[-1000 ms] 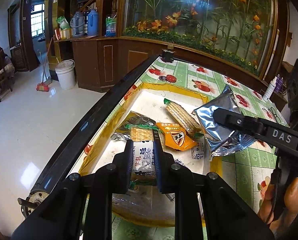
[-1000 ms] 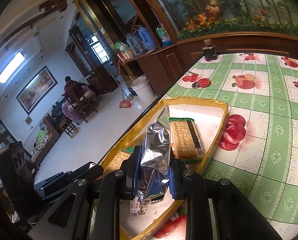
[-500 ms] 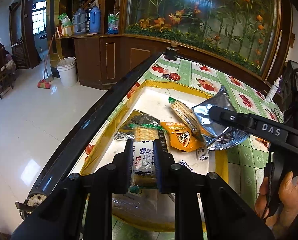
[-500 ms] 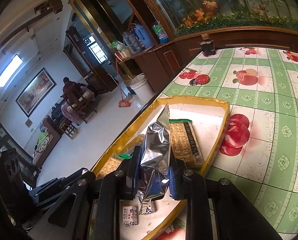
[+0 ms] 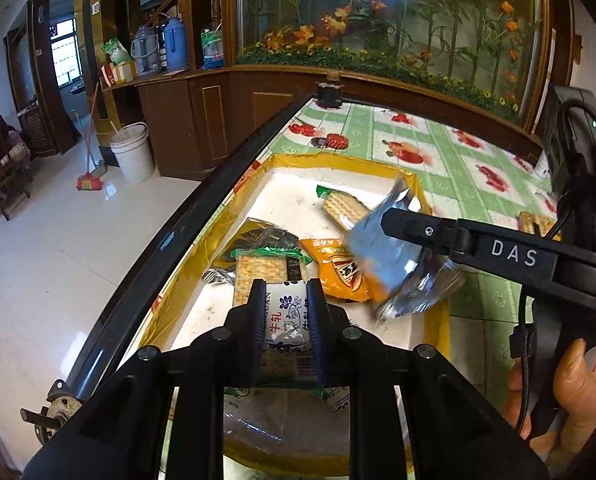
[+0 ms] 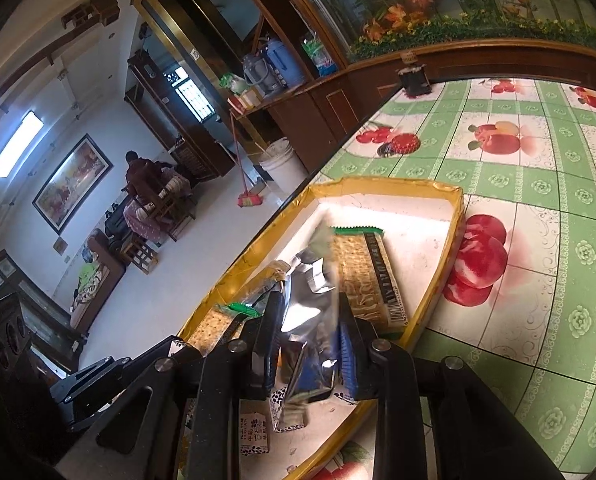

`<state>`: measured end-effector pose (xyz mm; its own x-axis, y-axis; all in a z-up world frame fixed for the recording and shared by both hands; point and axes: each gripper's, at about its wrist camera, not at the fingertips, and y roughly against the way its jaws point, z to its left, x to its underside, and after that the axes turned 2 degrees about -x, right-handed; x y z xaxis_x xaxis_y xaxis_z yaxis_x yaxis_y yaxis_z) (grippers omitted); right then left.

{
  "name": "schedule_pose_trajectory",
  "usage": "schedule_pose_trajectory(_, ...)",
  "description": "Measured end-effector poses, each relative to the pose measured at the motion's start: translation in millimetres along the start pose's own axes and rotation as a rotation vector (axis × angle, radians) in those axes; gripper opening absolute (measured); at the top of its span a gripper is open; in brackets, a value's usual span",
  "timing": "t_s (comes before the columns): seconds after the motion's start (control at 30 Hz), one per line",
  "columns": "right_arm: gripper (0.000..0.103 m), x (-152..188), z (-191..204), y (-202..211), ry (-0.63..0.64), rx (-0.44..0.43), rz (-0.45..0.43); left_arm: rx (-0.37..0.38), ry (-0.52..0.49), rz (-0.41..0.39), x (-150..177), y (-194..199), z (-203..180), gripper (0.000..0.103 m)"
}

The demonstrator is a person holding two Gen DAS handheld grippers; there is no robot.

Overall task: Organize snacks
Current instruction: 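Carry the candy and foil bag over the tray and open both tools, then move both open tools back toward the remaining biscuit packs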

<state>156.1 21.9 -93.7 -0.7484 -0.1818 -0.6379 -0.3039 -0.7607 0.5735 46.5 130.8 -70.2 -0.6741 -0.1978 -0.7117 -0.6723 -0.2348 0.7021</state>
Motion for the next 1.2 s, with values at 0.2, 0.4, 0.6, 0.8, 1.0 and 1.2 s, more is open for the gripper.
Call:
schedule_pose_trajectory(0.2,0.075,2,-4,17,-0.013,0.057,-0.052,-0.065,0.013,-0.046,1,12,5,0.078)
schedule_pose_trajectory(0.4,0.075,5,-17,45,-0.052,0.066,-0.091,-0.072,0.017,-0.044,-1,14,2,0.078)
schedule_pose_trajectory(0.6,0.075,14,-30,77,-0.074,0.087,-0.118,-0.061,0.004,-0.044,0,17,-7,0.078)
schedule_pose_trajectory(0.8,0.075,31,-50,119,-0.104,0.136,-0.154,-0.042,-0.014,-0.046,-1,23,-23,0.078)
schedule_pose_trajectory(1.0,0.082,52,-80,164,-0.138,0.251,-0.194,-0.026,-0.060,-0.048,-1,27,-48,0.078)
schedule_pose_trajectory(1.2,0.083,71,-109,197,-0.185,0.326,-0.206,-0.024,-0.117,-0.051,1,31,-78,0.078)
